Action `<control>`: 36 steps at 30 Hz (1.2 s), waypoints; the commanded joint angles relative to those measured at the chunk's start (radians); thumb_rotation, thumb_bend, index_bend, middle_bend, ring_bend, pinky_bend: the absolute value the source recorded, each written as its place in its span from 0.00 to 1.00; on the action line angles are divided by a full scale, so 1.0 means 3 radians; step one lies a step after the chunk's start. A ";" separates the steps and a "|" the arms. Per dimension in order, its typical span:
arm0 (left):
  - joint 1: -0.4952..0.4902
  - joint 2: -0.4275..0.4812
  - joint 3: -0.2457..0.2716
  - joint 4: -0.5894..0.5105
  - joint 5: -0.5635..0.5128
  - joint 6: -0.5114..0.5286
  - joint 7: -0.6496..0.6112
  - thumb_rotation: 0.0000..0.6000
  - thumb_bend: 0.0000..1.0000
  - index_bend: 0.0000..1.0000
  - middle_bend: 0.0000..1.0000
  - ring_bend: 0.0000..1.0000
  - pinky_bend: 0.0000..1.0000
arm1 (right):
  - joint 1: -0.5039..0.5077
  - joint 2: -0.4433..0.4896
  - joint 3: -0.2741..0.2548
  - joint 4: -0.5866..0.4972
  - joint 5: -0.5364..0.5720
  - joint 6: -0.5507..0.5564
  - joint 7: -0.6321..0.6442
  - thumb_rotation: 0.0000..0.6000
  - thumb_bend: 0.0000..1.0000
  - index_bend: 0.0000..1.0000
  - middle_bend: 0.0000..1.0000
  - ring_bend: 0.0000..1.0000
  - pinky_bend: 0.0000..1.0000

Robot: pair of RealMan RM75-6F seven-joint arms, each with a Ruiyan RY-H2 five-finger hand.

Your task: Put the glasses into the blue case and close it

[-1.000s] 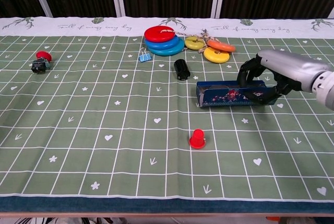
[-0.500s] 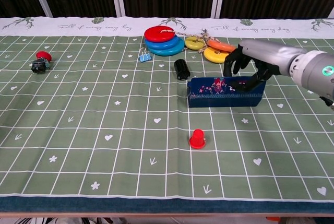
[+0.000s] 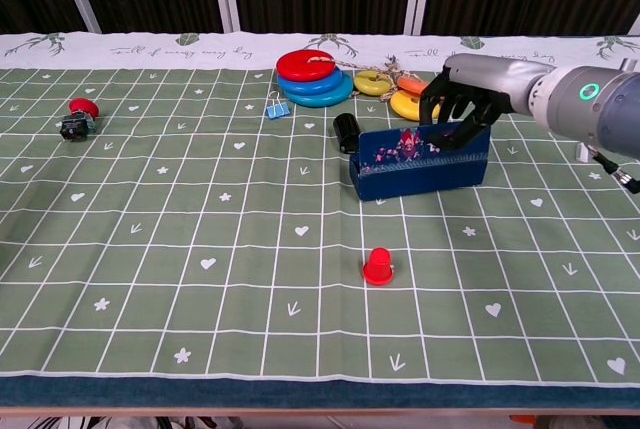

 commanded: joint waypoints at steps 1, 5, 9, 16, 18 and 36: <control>0.0000 0.0001 -0.0002 -0.0002 -0.0003 -0.0001 -0.0002 1.00 0.23 0.12 0.00 0.00 0.00 | 0.0082 -0.0013 0.0008 0.0102 0.0162 -0.0094 -0.0030 1.00 0.52 0.67 0.35 0.33 0.25; 0.0001 0.0005 -0.0003 -0.0005 0.0000 0.0004 -0.0006 1.00 0.23 0.12 0.00 0.00 0.00 | 0.0146 -0.0035 0.0003 0.0203 0.0306 -0.0169 -0.0024 1.00 0.52 0.66 0.34 0.33 0.24; 0.0001 0.0007 -0.0003 -0.0007 -0.0005 0.0001 -0.0011 1.00 0.23 0.12 0.00 0.00 0.00 | 0.0198 -0.0058 -0.0002 0.0301 0.0405 -0.0211 -0.0008 1.00 0.52 0.66 0.33 0.31 0.23; -0.0001 0.0009 -0.0001 -0.0008 -0.0002 -0.0007 -0.0010 1.00 0.23 0.12 0.00 0.00 0.00 | 0.0249 -0.0084 -0.0016 0.0380 0.0458 -0.0244 0.0039 1.00 0.52 0.66 0.30 0.29 0.23; 0.0000 0.0010 0.0000 -0.0010 -0.0003 -0.0007 -0.0009 1.00 0.23 0.12 0.00 0.00 0.00 | 0.0265 -0.0095 -0.0032 0.0398 0.0457 -0.0250 0.0050 1.00 0.52 0.66 0.30 0.28 0.23; 0.0000 0.0022 0.0001 -0.0019 -0.0003 -0.0011 -0.0027 1.00 0.23 0.12 0.00 0.00 0.00 | 0.0435 -0.0203 -0.0082 0.0641 0.0647 -0.0330 0.0057 1.00 0.46 0.29 0.24 0.25 0.23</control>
